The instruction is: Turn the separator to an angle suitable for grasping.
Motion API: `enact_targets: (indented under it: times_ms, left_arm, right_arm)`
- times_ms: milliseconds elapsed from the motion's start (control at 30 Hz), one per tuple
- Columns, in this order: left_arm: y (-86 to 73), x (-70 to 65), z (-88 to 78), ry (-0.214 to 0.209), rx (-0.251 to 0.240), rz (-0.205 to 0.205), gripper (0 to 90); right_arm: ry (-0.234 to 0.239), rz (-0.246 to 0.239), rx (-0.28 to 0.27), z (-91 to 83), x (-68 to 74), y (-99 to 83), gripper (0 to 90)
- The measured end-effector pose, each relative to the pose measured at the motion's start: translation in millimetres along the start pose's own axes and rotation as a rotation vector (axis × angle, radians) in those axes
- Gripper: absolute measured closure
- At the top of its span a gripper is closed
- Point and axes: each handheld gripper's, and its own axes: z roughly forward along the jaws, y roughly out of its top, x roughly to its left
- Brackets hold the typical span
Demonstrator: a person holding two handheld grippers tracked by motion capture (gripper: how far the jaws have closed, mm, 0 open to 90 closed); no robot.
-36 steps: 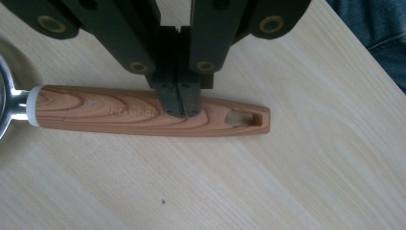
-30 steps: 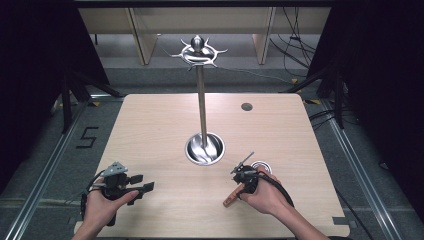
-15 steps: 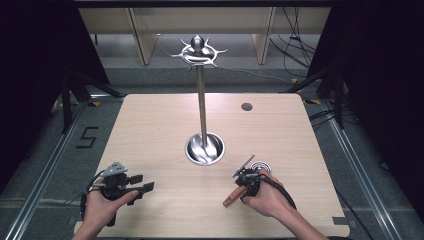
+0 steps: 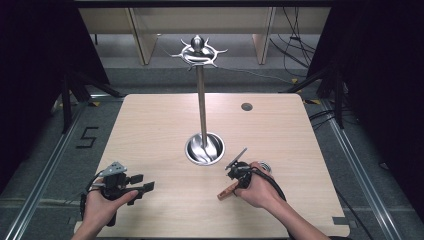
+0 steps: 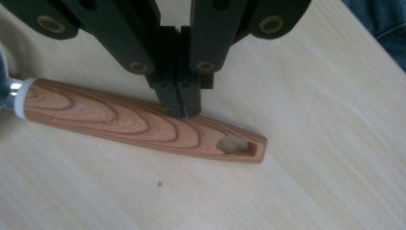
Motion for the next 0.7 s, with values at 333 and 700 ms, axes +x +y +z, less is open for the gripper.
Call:
enact_targets:
  times_ms: [333, 700]
  left_arm:
    - [-1.7, 2.7, 0.6, -0.005, 0.005, -0.049, 38.5]
    - [-1.8, 3.6, -1.5, -0.002, -0.004, -0.036, 38.4]
  right_arm:
    - [0.0, 0.008, -0.031, 5.1, -7.4, 18.0, 90.0]
    - [-0.007, 0.026, -0.066, 8.1, -17.1, 40.0, 90.0]
